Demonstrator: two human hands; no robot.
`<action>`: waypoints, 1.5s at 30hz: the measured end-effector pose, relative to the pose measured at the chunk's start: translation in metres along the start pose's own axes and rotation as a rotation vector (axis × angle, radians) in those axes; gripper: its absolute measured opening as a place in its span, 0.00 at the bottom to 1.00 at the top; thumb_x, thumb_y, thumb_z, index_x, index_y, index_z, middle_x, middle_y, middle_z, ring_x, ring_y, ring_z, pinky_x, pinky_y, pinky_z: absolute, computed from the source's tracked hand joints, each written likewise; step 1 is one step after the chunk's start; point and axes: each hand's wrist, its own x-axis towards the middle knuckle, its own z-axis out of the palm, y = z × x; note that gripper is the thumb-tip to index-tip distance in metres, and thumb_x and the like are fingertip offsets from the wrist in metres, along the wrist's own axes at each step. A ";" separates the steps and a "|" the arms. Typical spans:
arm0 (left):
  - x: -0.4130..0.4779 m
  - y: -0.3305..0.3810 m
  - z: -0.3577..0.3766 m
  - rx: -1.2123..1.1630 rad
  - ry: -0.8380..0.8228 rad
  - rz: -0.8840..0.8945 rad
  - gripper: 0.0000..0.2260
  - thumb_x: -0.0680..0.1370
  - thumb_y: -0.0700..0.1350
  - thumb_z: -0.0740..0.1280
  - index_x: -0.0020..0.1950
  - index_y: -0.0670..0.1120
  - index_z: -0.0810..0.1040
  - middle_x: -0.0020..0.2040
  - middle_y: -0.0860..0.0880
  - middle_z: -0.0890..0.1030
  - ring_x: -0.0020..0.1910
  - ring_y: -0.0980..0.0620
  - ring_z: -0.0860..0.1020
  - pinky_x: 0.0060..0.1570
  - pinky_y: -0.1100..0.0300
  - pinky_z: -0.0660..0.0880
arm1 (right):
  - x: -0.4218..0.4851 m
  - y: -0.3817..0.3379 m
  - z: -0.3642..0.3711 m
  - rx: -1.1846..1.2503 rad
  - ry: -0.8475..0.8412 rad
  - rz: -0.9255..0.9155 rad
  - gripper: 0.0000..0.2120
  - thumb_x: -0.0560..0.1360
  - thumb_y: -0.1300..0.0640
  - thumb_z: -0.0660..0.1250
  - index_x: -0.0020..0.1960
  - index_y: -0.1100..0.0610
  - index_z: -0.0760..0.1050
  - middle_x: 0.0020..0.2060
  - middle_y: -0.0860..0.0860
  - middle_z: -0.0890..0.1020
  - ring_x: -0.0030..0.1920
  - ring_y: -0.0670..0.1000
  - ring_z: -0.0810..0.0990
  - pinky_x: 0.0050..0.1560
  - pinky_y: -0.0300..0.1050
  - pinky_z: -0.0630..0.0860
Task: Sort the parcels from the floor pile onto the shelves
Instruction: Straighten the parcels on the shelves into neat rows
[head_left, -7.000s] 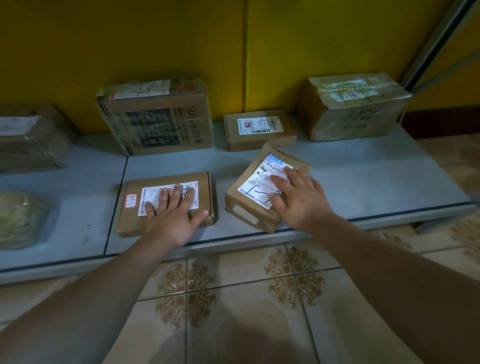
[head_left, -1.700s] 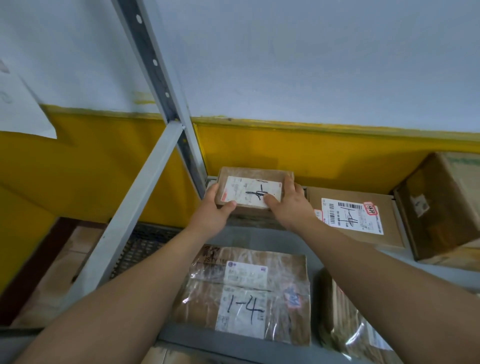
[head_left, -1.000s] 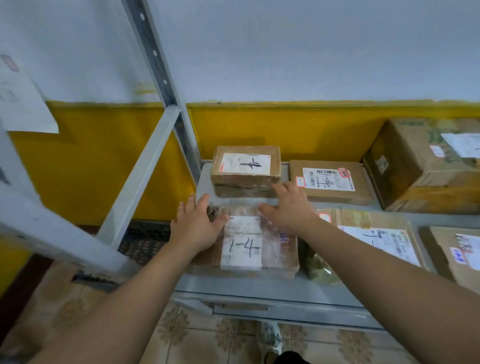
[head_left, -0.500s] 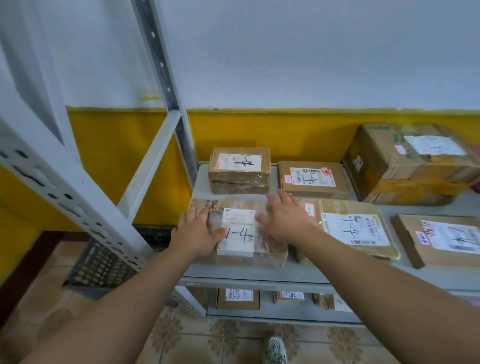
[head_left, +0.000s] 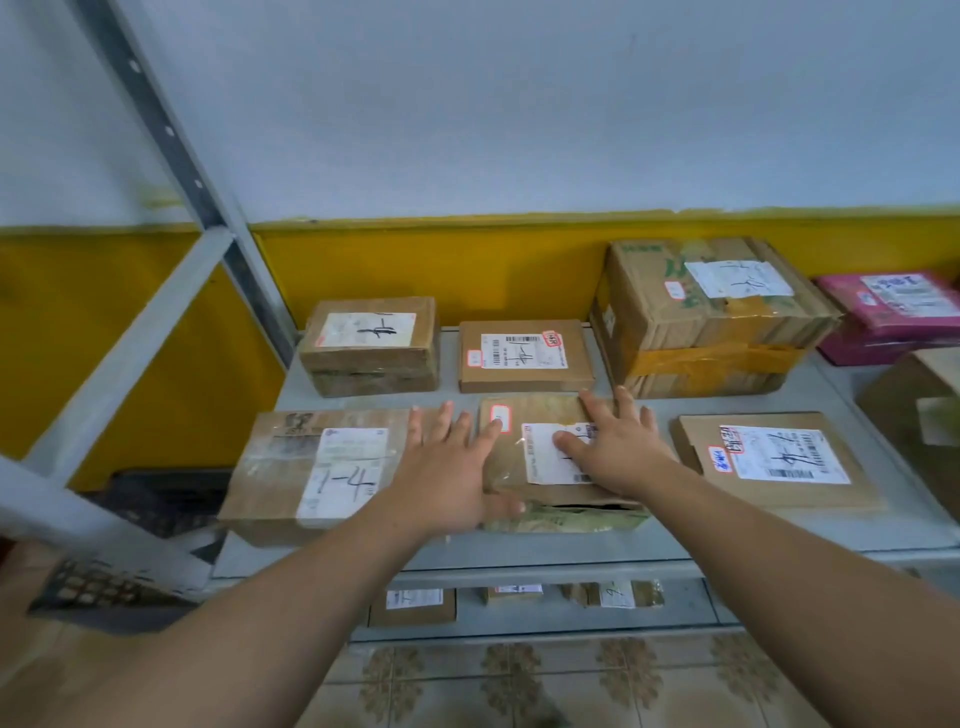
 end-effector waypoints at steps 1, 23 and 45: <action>0.004 0.008 0.002 0.025 -0.038 -0.016 0.46 0.70 0.76 0.55 0.79 0.54 0.40 0.80 0.46 0.47 0.78 0.42 0.38 0.71 0.36 0.31 | 0.002 0.004 0.001 0.013 0.003 -0.026 0.38 0.77 0.29 0.54 0.80 0.41 0.44 0.81 0.52 0.42 0.79 0.63 0.44 0.76 0.63 0.52; 0.011 0.014 0.001 -0.079 0.000 -0.115 0.39 0.74 0.74 0.49 0.79 0.56 0.45 0.80 0.48 0.44 0.78 0.44 0.41 0.74 0.39 0.38 | 0.029 -0.012 -0.028 0.015 0.105 -0.128 0.38 0.79 0.34 0.54 0.81 0.52 0.48 0.80 0.56 0.52 0.79 0.58 0.48 0.77 0.60 0.52; 0.047 0.006 0.006 -0.073 -0.095 -0.168 0.41 0.71 0.75 0.54 0.78 0.61 0.42 0.80 0.54 0.45 0.78 0.53 0.38 0.72 0.37 0.36 | 0.144 -0.021 -0.025 -0.283 -0.076 -0.322 0.32 0.82 0.37 0.50 0.81 0.48 0.46 0.80 0.55 0.45 0.79 0.60 0.45 0.76 0.59 0.53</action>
